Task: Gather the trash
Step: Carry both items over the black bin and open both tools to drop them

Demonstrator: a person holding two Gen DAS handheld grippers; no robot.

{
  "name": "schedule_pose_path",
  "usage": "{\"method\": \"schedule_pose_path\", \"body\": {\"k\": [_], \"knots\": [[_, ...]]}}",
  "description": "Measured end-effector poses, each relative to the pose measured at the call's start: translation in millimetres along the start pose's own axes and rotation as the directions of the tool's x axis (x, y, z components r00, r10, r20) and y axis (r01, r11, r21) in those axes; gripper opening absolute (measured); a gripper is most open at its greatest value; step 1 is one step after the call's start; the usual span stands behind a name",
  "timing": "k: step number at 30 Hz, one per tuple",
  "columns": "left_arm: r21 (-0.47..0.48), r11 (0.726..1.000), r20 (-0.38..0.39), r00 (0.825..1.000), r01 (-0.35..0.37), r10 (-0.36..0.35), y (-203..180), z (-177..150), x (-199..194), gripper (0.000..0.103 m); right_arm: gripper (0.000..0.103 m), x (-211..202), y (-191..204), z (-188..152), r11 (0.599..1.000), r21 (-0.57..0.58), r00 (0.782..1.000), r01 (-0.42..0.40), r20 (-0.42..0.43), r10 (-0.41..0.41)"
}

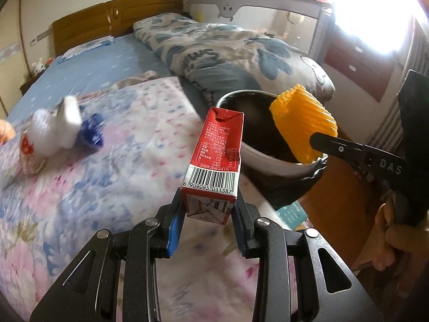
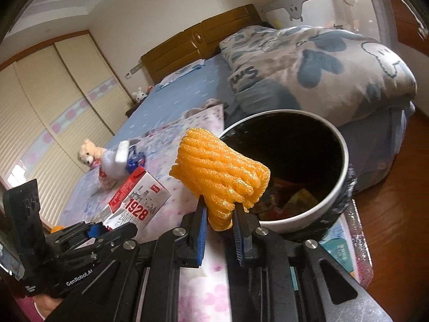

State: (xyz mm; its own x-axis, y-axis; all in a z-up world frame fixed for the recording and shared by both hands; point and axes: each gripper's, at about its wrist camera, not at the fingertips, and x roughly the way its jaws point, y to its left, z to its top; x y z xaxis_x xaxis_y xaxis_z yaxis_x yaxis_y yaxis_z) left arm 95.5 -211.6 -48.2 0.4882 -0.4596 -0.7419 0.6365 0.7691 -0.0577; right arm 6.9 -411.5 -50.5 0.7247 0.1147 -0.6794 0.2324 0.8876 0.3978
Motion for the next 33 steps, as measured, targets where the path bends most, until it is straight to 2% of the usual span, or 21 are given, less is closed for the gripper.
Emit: {"method": "schedule_pose_path", "body": {"k": [13, 33], "knots": [[0.069, 0.997, -0.008, 1.0, 0.021, -0.02, -38.4, 35.2, 23.8, 0.031, 0.017, -1.6, -38.3, 18.9, 0.998, 0.024, 0.999, 0.052, 0.001, -0.052], [0.079, 0.997, -0.055, 0.998, 0.019, -0.015, -52.8, 57.8, 62.3, 0.031, 0.017, 19.7, -60.2, 35.5, 0.998, 0.035, 0.998, 0.061, -0.033, -0.06]]}}
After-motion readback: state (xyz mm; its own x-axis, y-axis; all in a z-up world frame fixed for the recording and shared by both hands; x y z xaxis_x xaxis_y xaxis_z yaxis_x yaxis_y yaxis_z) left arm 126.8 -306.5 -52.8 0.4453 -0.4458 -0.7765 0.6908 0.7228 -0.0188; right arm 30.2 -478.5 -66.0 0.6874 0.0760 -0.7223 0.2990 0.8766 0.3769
